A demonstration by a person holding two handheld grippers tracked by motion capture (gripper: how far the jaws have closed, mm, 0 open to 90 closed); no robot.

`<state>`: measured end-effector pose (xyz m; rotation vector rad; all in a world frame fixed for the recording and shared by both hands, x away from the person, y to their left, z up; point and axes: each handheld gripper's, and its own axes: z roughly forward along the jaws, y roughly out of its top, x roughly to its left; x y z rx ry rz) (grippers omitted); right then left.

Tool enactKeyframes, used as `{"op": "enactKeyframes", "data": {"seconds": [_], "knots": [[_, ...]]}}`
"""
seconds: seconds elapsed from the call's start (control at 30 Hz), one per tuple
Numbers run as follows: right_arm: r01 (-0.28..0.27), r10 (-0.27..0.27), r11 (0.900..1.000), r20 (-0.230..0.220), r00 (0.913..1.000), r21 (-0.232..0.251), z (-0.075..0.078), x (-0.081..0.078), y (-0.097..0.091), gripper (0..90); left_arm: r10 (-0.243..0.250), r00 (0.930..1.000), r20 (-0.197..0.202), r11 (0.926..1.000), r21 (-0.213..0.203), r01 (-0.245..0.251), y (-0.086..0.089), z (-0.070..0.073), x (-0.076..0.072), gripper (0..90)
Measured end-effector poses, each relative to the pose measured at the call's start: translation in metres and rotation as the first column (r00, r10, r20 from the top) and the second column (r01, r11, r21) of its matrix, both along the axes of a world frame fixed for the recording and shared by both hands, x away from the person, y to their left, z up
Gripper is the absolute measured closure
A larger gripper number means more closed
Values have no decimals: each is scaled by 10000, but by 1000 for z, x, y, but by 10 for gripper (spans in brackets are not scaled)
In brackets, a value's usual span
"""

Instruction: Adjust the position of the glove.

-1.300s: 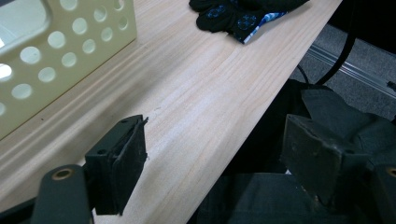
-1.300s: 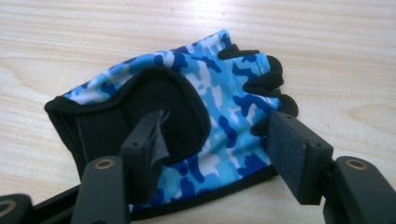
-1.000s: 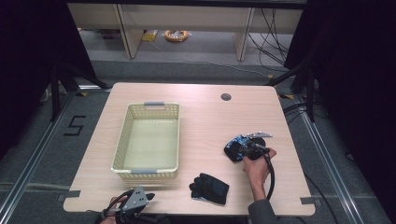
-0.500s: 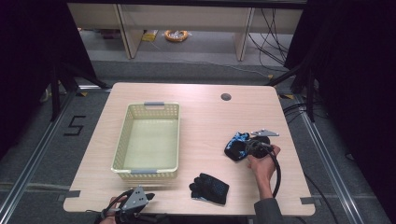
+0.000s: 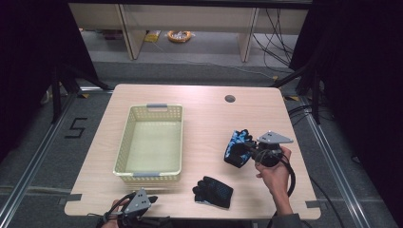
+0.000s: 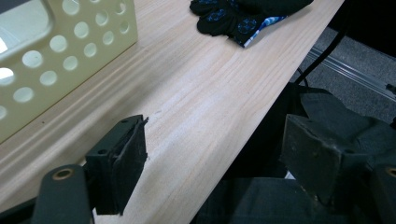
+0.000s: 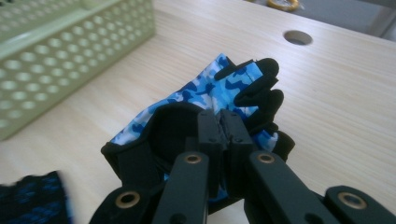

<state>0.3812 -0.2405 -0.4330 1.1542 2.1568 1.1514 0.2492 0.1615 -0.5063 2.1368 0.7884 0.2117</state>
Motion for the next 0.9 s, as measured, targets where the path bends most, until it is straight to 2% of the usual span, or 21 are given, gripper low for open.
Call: {"op": "enactKeyframes", "data": {"seconds": [0.1, 0.13, 0.17, 0.2, 0.23, 0.27, 0.3, 0.33, 0.37, 0.4, 0.43, 0.47, 0.5, 0.6, 0.63, 0.7, 0.73, 0.77, 0.83, 0.87, 0.9], "knots": [[-254, 257, 9994, -98, 9996, 241, 7, -15, 6, 887, -195, 9996, 222, 9998, 100, 193, -1, 2, 1, 223], [-524, 520, 9984, 162, 9985, 229, 7, -16, 5, 887, 53, 10000, 68, 9996, -289, -51, -3, 2, 0, 223], [-607, 604, 9969, 71, 9981, 495, 7, -21, 7, 887, 67, 10000, -29, 9992, -395, -68, -4, 2, 0, 224], [-811, 807, 9958, 112, 9967, 419, 8, -23, 7, 887, -251, 9996, 127, 9997, -13, 251, -2, 4, 2, 224], [-790, 792, 9951, -11, 9969, 603, 9, -28, 8, 887, -154, 9999, -44, 9998, -145, 153, -4, 4, 2, 224], [-869, 868, 9952, 51, 9962, 455, 9, -31, 9, 887, -133, 9999, 34, 9994, -314, 134, -7, 4, 3, 225], [-922, 919, 9936, 70, 9957, 648, 8, -34, 11, 887, -107, 9999, -76, 9994, -338, 104, -9, 5, 3, 225], [-1100, 1097, 9929, 94, 9939, 455, 9, -37, 10, 887, -32, 10000, -94, 9978, -663, 25, -13, 5, 4, 226], [-1225, 1222, 9914, 96, 9925, 451, 9, -40, 12, 887, -103, 9999, -65, 9969, -778, 98, -16, 6, 5, 226], [-1265, 1269, 9904, -43, 9919, 560, 9, -44, 14, 887, -184, 9998, -95, 9985, -513, 179, -17, 8, 6, 229], [-1397, 1395, 9892, 78, 9902, 444, 8, -46, 15, 887, -178, 9997, -187, 9964, -834, 162, -22, 9, 7, 229], [-1375, 1379, 9888, -27, 9904, 588, 7, -49, 17, 887, -305, 9995, 8, 9966, -769, 304, -24, 10, 10, 230], [-1571, 1578, 9858, -65, 9875, 598, 7, -51, 18, 887, -416, 9991, -28, 9968, -688, 413, -27, 13, 12, 231], [-1710, 1729, 9821, -177, 9848, 796, 5, -57, 23, 887, -414, 9990, -158, 9950, -919, 398, -39, 15, 17, 248], [-1886, 1891, 9798, -8, 9820, 660, 3, -56, 23, 887, -444, 9987, -244, 9950, -901, 421, -43, 15, 19, 250], [-2085, 2091, 9759, -35, 9779, 645, 2, -59, 26, 887, -540, 9978, -383, 9941, -958, 501, -51, 16, 23, 260], [-2004, 2028, 9763, -223, 9790, 822, 1, -61, 28, 887, -677, 9971, -352, 9929, -1006, 639, -56, 17, 24, 265], [-2190, 2199, 9732, -50, 9755, 697, 0, -60, 29, 887, -758, 9966, -320, 9927, -960, 725, -59, 18, 25, 271], [-2318, 2335, 9701, -159, 9722, 724, -1, -63, 32, 887, -947, 9954, -171, 9905, -1021, 925, -65, 20, 28, 284], [-2476, 2484, 9664, -29, 9686, 687, -2, -63, 34, 887, -860, 9961, -188, 9916, -987, 838, -67, 21, 30, 292], [-2508, 2529, 9649, -180, 9673, 780, -3, -64, 36, 886, -838, 9963, -197, 9912, -1049, 812, -70, 22, 31, 297]]}}
